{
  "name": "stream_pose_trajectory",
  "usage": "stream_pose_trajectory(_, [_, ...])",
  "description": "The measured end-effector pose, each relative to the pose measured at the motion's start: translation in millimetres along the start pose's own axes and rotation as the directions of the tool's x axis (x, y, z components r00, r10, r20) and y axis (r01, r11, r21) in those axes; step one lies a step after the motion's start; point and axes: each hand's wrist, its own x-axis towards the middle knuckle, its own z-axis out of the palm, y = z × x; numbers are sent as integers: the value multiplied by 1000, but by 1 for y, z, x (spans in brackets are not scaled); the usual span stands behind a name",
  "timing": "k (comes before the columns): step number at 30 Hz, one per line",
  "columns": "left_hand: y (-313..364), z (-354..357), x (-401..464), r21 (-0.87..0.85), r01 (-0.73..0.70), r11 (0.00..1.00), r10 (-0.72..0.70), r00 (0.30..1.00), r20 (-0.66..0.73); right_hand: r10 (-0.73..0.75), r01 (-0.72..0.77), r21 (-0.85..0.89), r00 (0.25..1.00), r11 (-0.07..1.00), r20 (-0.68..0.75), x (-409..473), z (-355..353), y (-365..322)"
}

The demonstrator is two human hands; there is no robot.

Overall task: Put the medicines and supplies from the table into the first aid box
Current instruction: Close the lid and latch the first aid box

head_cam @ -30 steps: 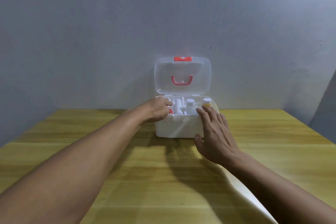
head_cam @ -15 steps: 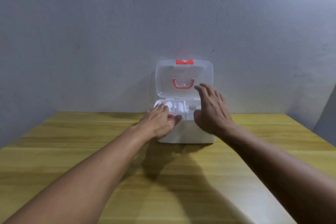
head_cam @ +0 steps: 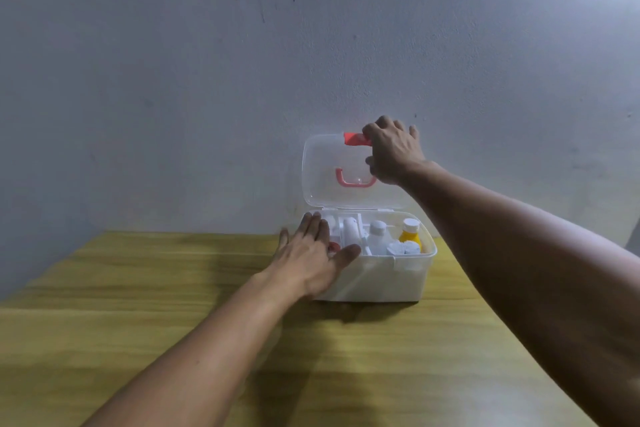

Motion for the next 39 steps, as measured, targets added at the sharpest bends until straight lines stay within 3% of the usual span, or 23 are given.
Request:
stream_pose_trajectory(2, [1,-3,-6,-30,20,999,-20,1000,0,-39,41,30,997,999,-66,-3,-11,-1])
stream_pose_trajectory(5, [-1,2,-12,-196,51,979,-76,990,-123,-109,110,73,994,991,-13,-19,-36,-3])
stream_pose_trajectory(9, [-6,10,-18,-424,-74,903,-142,879,-454,-187,184,51,980,982,66,-65,-65,-2])
stream_pose_trajectory(12, [-6,0,-20,-456,-152,877,-146,819,-554,-234,212,113,943,971,237,-104,-71,-4])
stream_pose_trajectory(16, [2,-19,-20,-436,-168,884,-84,861,-502,-199,123,198,883,972,426,-135,-73,2])
stream_pose_trajectory(21, [13,-30,-18,-292,-142,946,22,925,-380,-117,39,226,933,973,341,-142,-59,12])
stream_pose_trajectory(24, [18,-19,-17,-150,-111,982,68,962,-266,-97,15,213,919,977,383,-151,-42,12])
stream_pose_trajectory(26, [16,-12,-15,-95,-93,991,62,955,-290,-92,23,176,914,984,395,-158,-31,10])
stream_pose_trajectory(29, [15,-10,-13,-66,-78,995,52,942,-331,-92,63,105,949,992,301,-166,-19,12])
stream_pose_trajectory(39, [15,-8,-14,-49,-74,996,52,937,-345,-90,71,91,968,993,233,-168,-14,12])
